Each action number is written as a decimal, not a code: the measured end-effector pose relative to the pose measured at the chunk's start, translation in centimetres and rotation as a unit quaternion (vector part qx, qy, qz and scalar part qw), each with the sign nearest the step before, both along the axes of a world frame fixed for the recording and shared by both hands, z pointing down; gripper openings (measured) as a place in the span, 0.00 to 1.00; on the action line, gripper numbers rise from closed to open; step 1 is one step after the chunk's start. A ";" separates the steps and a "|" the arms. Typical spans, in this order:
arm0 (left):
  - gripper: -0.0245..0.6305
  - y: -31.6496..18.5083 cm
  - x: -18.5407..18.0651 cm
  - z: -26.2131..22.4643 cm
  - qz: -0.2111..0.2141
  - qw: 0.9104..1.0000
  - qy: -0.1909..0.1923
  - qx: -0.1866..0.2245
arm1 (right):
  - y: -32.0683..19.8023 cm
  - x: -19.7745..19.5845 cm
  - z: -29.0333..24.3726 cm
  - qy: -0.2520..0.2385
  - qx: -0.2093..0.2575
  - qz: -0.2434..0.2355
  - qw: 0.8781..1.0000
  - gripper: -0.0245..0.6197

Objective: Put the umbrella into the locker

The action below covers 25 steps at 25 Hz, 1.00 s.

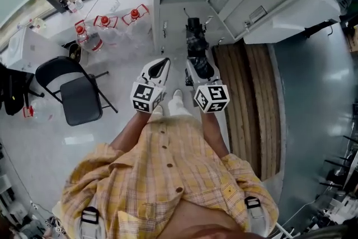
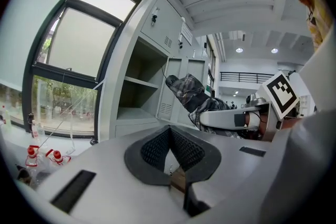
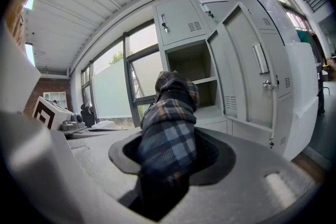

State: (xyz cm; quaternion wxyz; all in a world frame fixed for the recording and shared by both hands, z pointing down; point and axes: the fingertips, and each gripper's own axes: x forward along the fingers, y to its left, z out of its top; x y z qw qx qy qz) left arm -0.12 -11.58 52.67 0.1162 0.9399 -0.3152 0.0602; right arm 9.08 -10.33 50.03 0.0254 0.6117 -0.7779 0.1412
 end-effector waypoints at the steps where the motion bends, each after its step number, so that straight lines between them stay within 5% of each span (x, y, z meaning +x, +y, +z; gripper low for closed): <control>1: 0.04 -0.7 0.6 -0.1 -0.005 1.000 -0.002 0.003 | -0.7 0.6 0.0 0.001 0.000 -0.004 1.000 0.34; 11: 0.04 -6.4 5.7 -0.3 -0.036 0.999 -0.010 0.013 | -7.7 5.2 0.2 0.002 0.000 -0.045 0.999 0.34; 25: 0.04 -10.6 8.4 -0.7 -0.074 0.997 -0.011 0.017 | -12.0 7.7 0.7 0.008 -0.002 -0.079 0.997 0.34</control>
